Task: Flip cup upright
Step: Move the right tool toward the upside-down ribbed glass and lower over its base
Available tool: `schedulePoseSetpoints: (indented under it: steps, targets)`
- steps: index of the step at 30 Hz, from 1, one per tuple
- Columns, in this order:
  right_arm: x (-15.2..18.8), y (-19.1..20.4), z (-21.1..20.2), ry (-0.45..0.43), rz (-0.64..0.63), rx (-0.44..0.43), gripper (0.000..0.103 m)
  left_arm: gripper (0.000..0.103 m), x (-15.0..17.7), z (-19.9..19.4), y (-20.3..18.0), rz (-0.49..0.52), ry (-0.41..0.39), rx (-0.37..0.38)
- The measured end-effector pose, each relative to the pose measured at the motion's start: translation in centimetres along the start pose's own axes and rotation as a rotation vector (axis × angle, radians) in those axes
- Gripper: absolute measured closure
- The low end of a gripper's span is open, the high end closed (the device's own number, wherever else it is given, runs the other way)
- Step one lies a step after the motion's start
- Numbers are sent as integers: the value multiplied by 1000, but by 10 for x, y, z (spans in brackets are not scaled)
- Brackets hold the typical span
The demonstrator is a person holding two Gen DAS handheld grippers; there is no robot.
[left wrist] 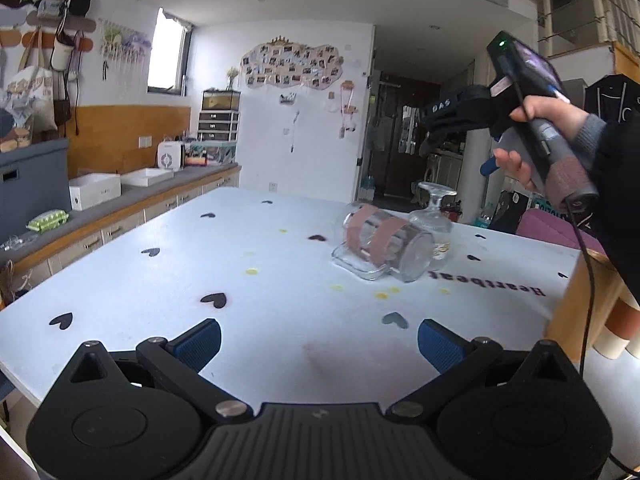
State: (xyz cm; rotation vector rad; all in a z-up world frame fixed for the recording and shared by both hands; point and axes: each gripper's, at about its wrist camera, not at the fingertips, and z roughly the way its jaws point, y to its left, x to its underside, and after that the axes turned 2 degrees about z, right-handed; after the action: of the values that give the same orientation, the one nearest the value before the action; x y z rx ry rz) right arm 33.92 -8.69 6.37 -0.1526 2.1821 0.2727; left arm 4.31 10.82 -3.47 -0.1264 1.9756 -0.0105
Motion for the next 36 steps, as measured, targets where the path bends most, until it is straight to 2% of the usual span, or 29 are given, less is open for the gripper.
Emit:
schedulePoseSetpoints:
  steps: [2,7,10,15,24,30,36]
  targets:
    - [-2,6,20,37,-12,34,9,0,-4,6,7,-4,8,6]
    - [-7,15,59,134,-37,82,20,0,-12,24,19,-16,28,17]
    - [-9,15,70,159,-47,103,23,0,-17,32,21,-17,34,23]
    - [-15,13,83,191,-82,160,42,0,-21,38,21,-15,36,31]
    - [-16,11,87,203,-92,167,43,0,-22,35,19,-22,47,38]
    - [-10,-1,65,213,-73,153,43,0,-25,33,10,0,25,76]
    - [14,-14,31,191,-102,170,43,0,-19,37,0,-1,48,124]
